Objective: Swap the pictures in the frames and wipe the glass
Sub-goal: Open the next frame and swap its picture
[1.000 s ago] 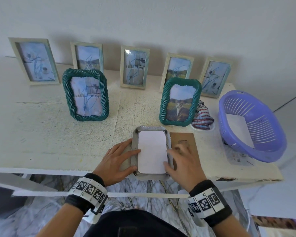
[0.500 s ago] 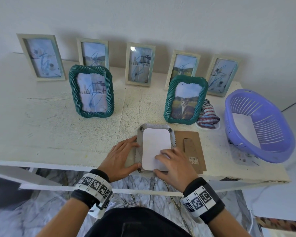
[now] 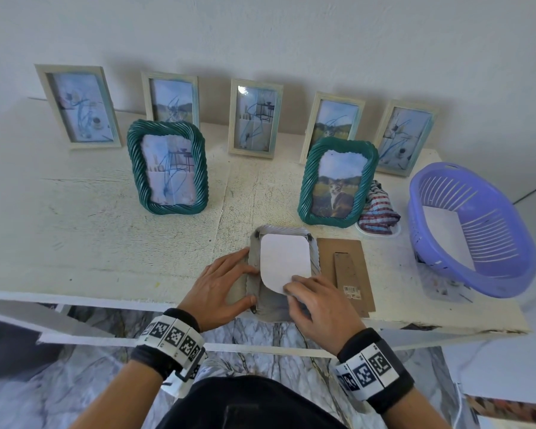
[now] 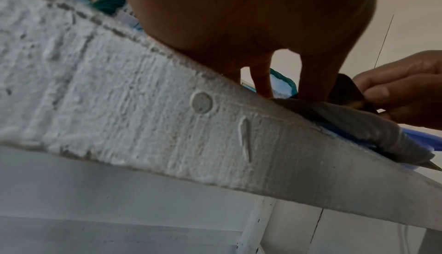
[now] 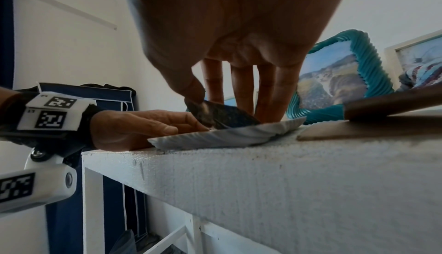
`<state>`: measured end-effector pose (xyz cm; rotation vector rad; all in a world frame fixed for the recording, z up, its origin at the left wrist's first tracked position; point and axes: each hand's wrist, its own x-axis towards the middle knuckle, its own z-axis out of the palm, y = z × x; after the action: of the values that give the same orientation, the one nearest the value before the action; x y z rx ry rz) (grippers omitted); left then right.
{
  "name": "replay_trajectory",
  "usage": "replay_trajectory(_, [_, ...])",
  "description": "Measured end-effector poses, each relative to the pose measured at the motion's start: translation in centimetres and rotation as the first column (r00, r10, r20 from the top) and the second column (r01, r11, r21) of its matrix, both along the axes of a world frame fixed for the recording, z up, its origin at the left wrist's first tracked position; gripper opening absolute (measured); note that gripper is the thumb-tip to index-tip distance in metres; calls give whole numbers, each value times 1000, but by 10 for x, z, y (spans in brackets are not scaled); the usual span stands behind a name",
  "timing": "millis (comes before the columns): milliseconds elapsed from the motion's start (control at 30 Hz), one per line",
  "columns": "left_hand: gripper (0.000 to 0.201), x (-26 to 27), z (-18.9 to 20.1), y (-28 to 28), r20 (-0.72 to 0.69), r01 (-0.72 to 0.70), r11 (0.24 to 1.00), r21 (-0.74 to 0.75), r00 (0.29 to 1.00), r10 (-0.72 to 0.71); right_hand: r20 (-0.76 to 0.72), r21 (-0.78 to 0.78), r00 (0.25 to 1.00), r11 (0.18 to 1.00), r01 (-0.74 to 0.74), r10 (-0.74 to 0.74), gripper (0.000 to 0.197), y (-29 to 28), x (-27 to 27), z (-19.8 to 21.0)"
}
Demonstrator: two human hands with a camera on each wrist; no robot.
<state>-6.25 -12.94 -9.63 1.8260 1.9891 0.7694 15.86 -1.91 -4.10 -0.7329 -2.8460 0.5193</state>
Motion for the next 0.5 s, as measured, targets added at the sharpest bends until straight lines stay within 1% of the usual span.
replay_trajectory(67, [50,0,-1,0,-1,0,1000,4,1000,0,-40,-28,999,999,21,-22,27,1,1,0])
replay_trajectory(167, [49,0,-2,0,-7,-2,1000,8,1000,2,-119,-62,988,994,95,-102,29,1,3,3])
replay_trajectory(300, [49,0,-3,0,-12,1,1000,16,1000,-1,-228,-79,949,975,205,-218,21,2,5,14])
replay_trajectory(433, [49,0,-3,1,-17,3,1000,19,1000,-3,-334,-48,892,951,305,-304,23,7,6,25])
replay_trajectory(500, [49,0,-2,1,-16,-3,1000,15,1000,4,-416,-74,832,926,370,-366,21,13,9,25])
